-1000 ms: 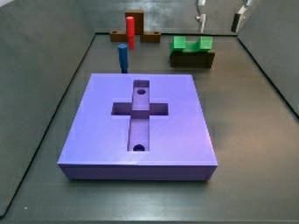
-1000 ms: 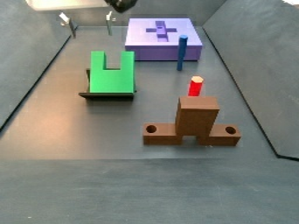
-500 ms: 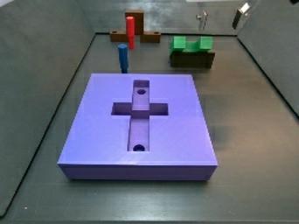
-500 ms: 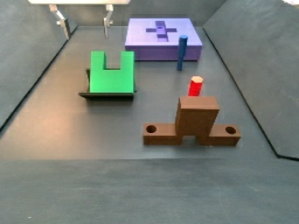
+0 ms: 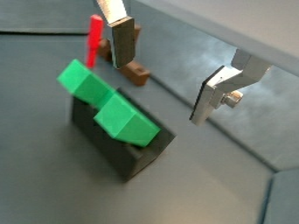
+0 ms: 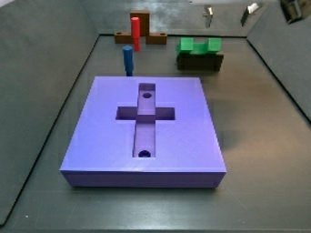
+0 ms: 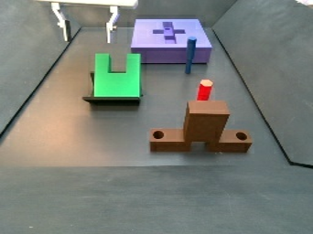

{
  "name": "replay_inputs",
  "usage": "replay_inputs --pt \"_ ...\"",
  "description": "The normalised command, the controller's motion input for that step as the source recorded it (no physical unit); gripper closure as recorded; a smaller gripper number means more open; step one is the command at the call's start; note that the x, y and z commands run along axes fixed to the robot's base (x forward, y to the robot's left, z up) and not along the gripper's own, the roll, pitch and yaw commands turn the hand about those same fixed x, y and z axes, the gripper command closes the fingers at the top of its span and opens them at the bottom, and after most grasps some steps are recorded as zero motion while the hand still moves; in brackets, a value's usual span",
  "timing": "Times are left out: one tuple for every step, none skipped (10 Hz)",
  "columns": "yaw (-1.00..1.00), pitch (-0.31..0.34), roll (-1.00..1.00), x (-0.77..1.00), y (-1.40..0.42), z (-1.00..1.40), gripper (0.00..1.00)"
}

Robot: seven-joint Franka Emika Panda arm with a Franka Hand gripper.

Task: Pick up the green object. Move up. Place the green object on the fixture. Regrasp the green object. Move to above the board. Insert the green object.
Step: Regrasp the green object.

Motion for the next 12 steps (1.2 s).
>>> replay_inputs --pt "0.0 0.346 1.0 -0.05 0.0 -0.04 0.0" --pt "0.0 0.4 0.95 -0.16 -0.01 -0.02 0.0" --pt "0.22 0.426 0.99 -0.1 -0.1 -0.05 0.0" --pt "0.36 0.377 0.89 0.02 -0.08 -0.17 0.0" --pt "0.47 0.263 0.61 0.29 0.0 -0.27 0.0" --pt "0.45 0.203 0.43 0.37 0.0 -0.25 0.0" --pt "0.31 0.137 0.25 0.39 0.0 -0.22 0.0" --pt "0.33 0.071 0.1 0.42 0.0 -0.23 0.0" --pt "0.35 0.046 0.02 0.42 0.0 -0.22 0.0" --pt "0.3 0.04 0.03 0.31 0.0 -0.19 0.0" --pt "0.22 0.003 0.02 0.17 0.0 -0.17 0.0" --pt "0.19 0.0 0.07 0.1 -0.01 -0.18 0.0"
